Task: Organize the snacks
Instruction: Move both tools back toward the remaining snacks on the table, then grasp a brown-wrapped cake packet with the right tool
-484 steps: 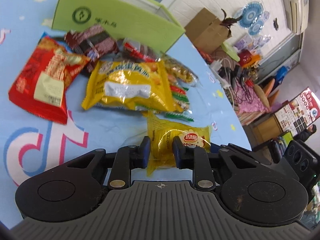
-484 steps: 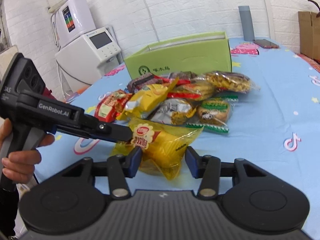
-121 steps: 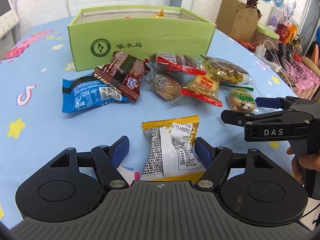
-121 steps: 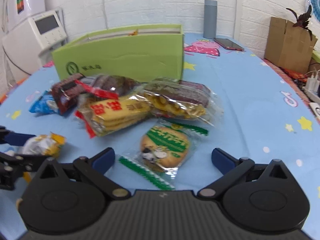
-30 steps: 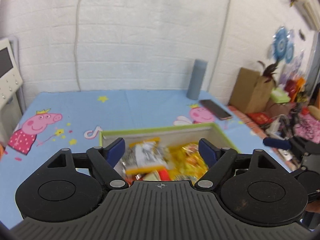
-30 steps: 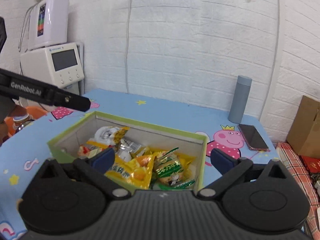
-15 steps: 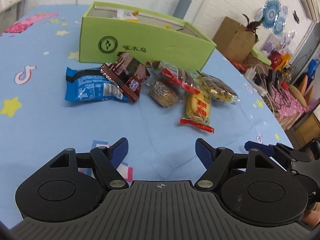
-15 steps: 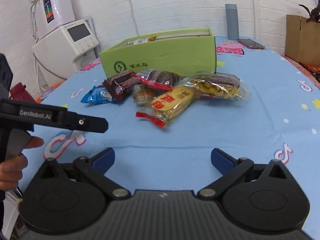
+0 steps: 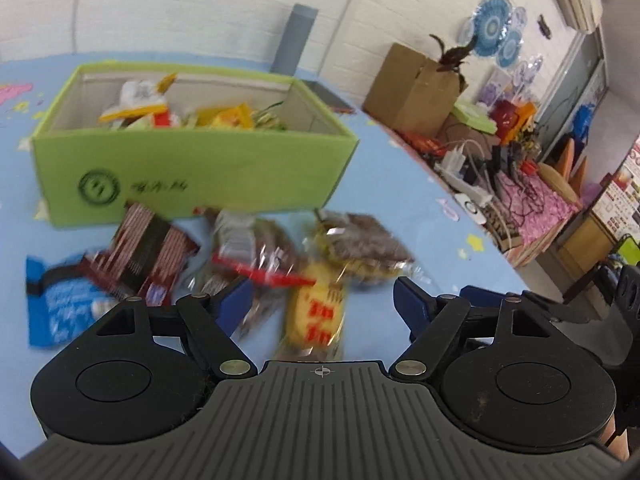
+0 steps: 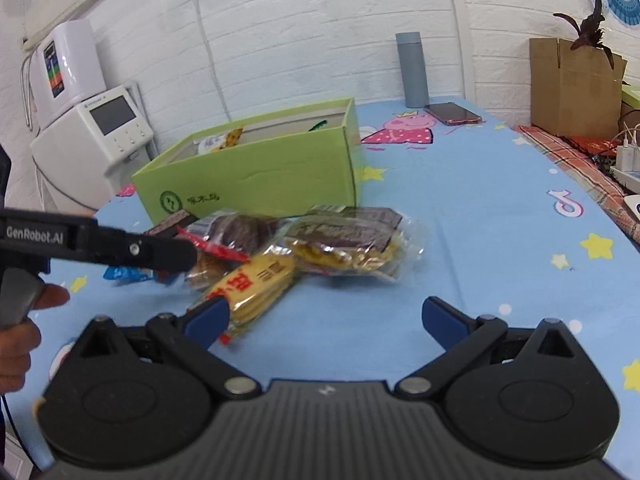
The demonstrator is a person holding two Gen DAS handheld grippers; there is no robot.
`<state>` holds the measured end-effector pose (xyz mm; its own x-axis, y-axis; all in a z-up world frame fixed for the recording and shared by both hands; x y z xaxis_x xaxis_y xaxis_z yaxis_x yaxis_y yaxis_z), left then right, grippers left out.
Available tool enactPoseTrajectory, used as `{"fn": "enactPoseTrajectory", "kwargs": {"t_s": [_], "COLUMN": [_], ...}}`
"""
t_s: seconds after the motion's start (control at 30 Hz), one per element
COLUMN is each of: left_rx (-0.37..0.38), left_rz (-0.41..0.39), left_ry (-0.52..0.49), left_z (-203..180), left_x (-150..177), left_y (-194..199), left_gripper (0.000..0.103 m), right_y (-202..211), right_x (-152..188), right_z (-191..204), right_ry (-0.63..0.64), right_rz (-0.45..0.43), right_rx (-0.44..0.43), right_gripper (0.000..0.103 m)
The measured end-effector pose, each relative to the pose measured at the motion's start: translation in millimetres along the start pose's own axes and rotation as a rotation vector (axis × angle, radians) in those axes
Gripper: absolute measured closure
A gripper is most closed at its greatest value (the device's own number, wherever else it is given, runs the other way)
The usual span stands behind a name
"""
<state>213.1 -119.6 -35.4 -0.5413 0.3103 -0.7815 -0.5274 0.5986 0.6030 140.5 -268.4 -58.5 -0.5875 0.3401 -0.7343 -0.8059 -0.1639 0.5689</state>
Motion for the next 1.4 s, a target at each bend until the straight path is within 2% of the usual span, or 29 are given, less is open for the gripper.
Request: {"fn": "enactPoseTrajectory", "kwargs": {"t_s": [0.07, 0.13, 0.2, 0.27, 0.47, 0.6, 0.67, 0.93, 1.13, 1.17, 1.27, 1.4], "left_rx": [0.013, 0.045, 0.052, 0.061, 0.062, 0.052, 0.078, 0.137, 0.185, 0.180, 0.127, 0.043], "left_rz": [0.017, 0.084, 0.171, 0.224, 0.227, 0.213, 0.209, 0.235, 0.230, 0.225, 0.204, 0.187], "left_ry": [-0.030, -0.042, -0.014, -0.005, -0.013, -0.014, -0.008, -0.019, -0.032, -0.037, -0.031, 0.010], "left_z": [-2, 0, 7, 12, 9, 3, -5, -49, -90, -94, -90, -63], "left_x": [-25, -38, -42, -42, -38, -39, -39, -17, 18, 28, 47, 69], "left_y": [-23, -53, -87, -109, -122, -118, -115, -102, -70, -59, -32, 6], "left_gripper": [0.035, 0.035, 0.042, 0.047, 0.050, 0.062, 0.062, 0.062, 0.058, 0.054, 0.053, 0.053], "right_y": [-5, -16, -33, -50, -83, -78, -72, -35, 10, 16, 26, 25], "right_x": [-16, -28, -37, -40, -34, -31, -27, -2, 29, 35, 53, 78], "right_z": [-7, -11, -16, -19, -21, -18, -18, -23, -23, -17, 3, 42], "right_ry": [0.002, 0.010, -0.002, -0.014, -0.062, -0.054, -0.046, -0.055, -0.067, -0.054, -0.008, 0.067], "right_rz": [-0.017, -0.016, 0.008, 0.047, 0.138, 0.126, 0.124, 0.135, 0.122, 0.121, 0.133, 0.162], "right_rx": [0.003, 0.005, 0.009, -0.014, -0.069, -0.060, -0.054, -0.018, 0.016, 0.010, -0.011, -0.078], "right_gripper": [0.001, 0.001, 0.001, 0.001, 0.001, 0.001, 0.001, 0.001, 0.001, 0.001, 0.001, 0.001]}}
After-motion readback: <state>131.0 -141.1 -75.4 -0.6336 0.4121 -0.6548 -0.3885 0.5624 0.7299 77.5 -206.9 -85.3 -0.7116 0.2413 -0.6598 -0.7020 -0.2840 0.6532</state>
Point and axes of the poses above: each gripper's, at about its wrist camera, not at the fingertips, and y roughly against the way its jaws point, z to its left, x to its underside, the point moved 7 cm from there along -y, roughly the way its jaws point, and after that the axes turned 14 degrees about -y, right-handed, at the moved point
